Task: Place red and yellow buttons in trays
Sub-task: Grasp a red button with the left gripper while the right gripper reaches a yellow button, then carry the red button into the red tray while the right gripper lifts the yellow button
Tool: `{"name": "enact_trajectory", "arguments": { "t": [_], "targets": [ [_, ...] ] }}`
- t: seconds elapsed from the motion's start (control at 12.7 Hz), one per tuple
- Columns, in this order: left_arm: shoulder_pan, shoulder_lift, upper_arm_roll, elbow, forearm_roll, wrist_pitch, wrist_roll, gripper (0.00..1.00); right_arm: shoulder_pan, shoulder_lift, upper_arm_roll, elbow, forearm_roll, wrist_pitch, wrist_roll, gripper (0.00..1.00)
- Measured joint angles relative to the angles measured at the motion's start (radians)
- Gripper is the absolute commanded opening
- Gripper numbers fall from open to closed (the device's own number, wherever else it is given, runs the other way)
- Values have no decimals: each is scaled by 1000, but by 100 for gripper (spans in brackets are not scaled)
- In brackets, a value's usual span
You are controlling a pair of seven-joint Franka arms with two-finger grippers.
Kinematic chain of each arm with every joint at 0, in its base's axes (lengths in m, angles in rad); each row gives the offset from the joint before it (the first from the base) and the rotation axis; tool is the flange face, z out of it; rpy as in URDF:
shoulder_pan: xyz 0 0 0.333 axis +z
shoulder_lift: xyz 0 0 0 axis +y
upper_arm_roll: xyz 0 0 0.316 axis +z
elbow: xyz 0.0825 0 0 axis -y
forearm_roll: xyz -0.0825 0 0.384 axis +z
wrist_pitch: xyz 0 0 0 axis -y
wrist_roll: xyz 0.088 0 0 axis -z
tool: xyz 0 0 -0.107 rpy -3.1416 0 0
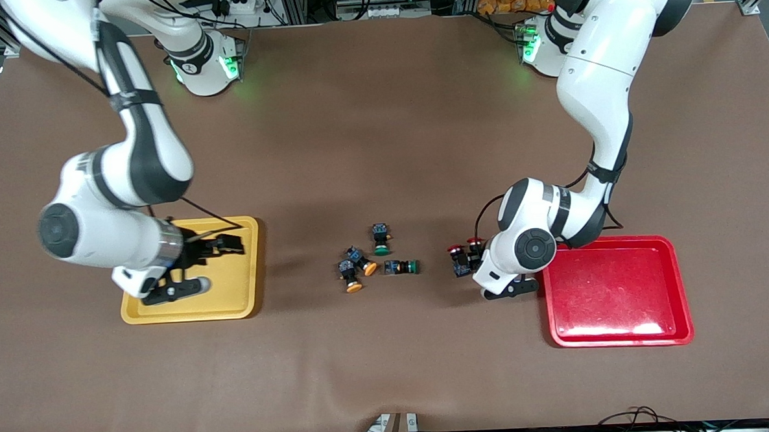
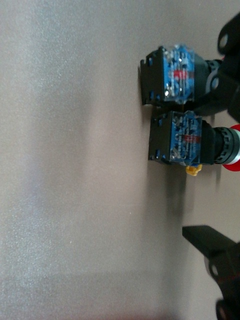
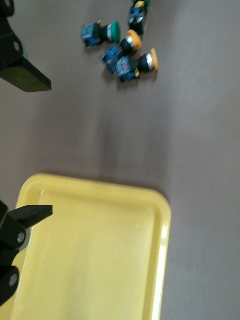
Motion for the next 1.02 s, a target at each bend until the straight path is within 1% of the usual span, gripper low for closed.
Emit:
{"name": "enact_trajectory", "arguments": {
  "t": [0.08, 0.16, 0.32, 0.39, 0.47, 0.55, 0.71, 0.87, 1.02],
  "targets": [
    [0, 0, 0, 0, 0, 1, 0, 5, 42, 20, 1, 0, 0, 47, 44, 100],
    [-1, 0, -1, 0, 0, 3, 0, 0, 85, 49, 2, 0, 1, 99, 90, 100],
    [-1, 0, -1, 1, 0, 6, 2, 0, 165, 127, 3, 14, 1, 212, 193, 100],
    [-1, 0, -1, 3, 0, 8, 3, 0, 200, 172, 2, 36, 1, 260, 232, 91],
    [-1, -1, 0, 6, 0, 10, 5, 0, 231, 219, 2, 65, 1, 305, 252, 86],
    [0, -3, 2, 12, 0, 10, 8, 0, 255, 263, 2, 95, 1, 348, 260, 85],
    [6, -11, 12, 26, 0, -6, 22, 0, 282, 337, 1, 136, 1, 408, 266, 70],
    [14, -27, 30, 43, 11, -50, 61, 0, 288, 384, 1, 156, 0, 452, 265, 69],
    [23, -44, 68, 50, 21, -71, 136, 0, 288, 406, 0, 168, 0, 471, 265, 68]
  ]
}}
